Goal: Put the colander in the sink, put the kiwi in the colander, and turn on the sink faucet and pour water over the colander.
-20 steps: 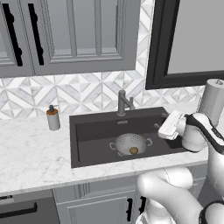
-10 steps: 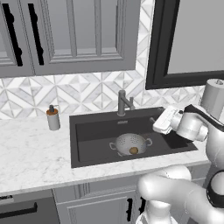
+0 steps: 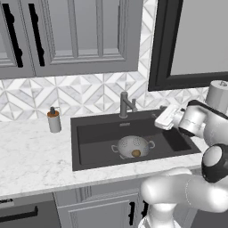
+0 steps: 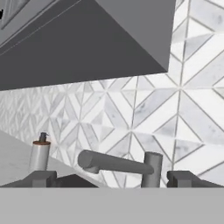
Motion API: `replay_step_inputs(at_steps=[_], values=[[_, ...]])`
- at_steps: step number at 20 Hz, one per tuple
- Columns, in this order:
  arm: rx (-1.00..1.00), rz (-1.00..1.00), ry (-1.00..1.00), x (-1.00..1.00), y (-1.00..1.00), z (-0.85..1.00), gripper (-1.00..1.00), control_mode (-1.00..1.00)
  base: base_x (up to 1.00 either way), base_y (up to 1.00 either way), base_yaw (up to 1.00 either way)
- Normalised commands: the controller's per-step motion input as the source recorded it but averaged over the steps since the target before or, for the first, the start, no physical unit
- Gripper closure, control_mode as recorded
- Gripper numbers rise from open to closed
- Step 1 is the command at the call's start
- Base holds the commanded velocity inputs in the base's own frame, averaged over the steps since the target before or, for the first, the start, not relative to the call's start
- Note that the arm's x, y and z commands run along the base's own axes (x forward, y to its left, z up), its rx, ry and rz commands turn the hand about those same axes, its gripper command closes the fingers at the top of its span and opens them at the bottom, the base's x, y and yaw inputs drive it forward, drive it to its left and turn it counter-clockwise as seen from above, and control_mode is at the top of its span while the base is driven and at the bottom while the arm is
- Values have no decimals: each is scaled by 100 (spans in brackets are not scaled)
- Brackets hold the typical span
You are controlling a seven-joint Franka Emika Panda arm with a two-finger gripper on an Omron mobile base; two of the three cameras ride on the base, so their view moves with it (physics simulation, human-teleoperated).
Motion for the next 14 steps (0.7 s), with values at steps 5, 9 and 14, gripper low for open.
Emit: replay_step_inputs(at_steps=[5, 9, 14], values=[[13, 4, 4, 44, -2, 0, -100, -100, 0, 0, 0], [17, 9, 8, 32, -4, 0, -100, -100, 0, 0, 0], [7, 6, 0, 31, 9, -5, -100, -100, 0, 0, 0]])
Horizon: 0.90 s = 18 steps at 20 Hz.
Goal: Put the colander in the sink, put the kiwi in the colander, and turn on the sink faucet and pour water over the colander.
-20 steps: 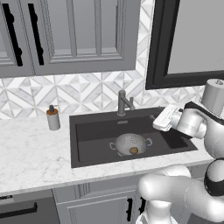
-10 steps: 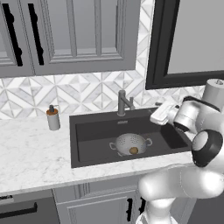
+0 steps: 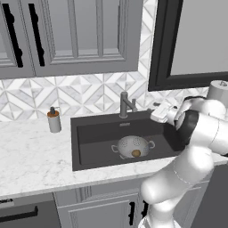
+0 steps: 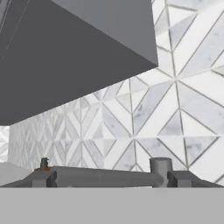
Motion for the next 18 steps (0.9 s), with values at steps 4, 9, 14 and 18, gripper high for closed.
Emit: replay_step_inputs(at_steps=[4, 9, 14, 18], values=[[0, 10, 0, 17, 0, 0, -100, -100, 0, 0, 0], [0, 4, 0, 22, 1, -1, -100, -100, 0, 0, 0], [-2, 0, 0, 25, 8, 0, -100, -100, 0, 0, 0], [-11, 0, 0, 16, 26, -4, -100, -100, 0, 0, 0]])
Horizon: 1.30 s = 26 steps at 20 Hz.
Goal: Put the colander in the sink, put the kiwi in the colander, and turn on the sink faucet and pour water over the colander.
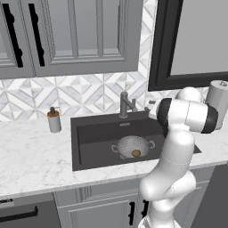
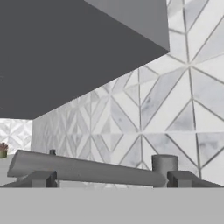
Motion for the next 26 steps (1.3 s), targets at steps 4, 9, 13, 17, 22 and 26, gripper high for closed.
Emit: replay_step_inputs(at_steps=[4, 9, 13, 17, 22, 26], values=[[-15, -1, 0, 22, 19, -1, -100, -100, 0, 0, 0], [-8, 0, 0, 13, 0, 0, -100, -100, 0, 0, 0], [-3, 0, 0, 4, -5, -2, -100, -100, 0, 0, 0], [-4, 0, 0, 3, 0, -18, -100, -100, 0, 0, 0], [-3, -3, 0, 14, 0, -16, -100, -100, 0, 0, 0], [0, -7, 0, 20, 0, -9, -100, -100, 0, 0, 0]])
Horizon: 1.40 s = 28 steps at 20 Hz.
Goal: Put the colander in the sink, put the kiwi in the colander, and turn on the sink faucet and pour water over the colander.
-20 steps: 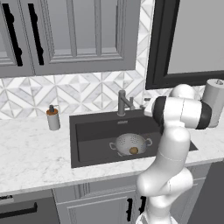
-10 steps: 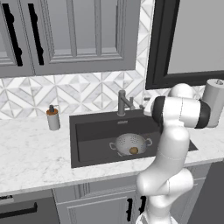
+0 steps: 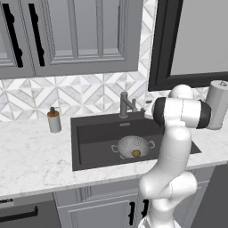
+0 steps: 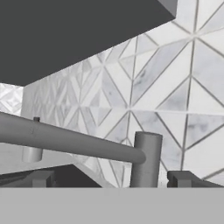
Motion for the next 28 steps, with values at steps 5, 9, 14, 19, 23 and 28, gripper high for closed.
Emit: replay_step_inputs(at_steps=[5, 9, 14, 19, 23, 28], values=[[-1, -6, 0, 22, 0, -2, -100, -100, 0, 0, 0], [0, -4, 0, 19, 0, -2, -100, -100, 0, 0, 0], [0, 0, 0, 3, -16, -4, -100, -100, 0, 0, 0], [0, 0, 0, 2, -8, -6, -100, -100, 0, 0, 0], [0, 0, -2, 0, 1, -4, -100, -100, 0, 0, 0], [0, -2, -1, 10, 3, -5, -100, -100, 0, 0, 0]])
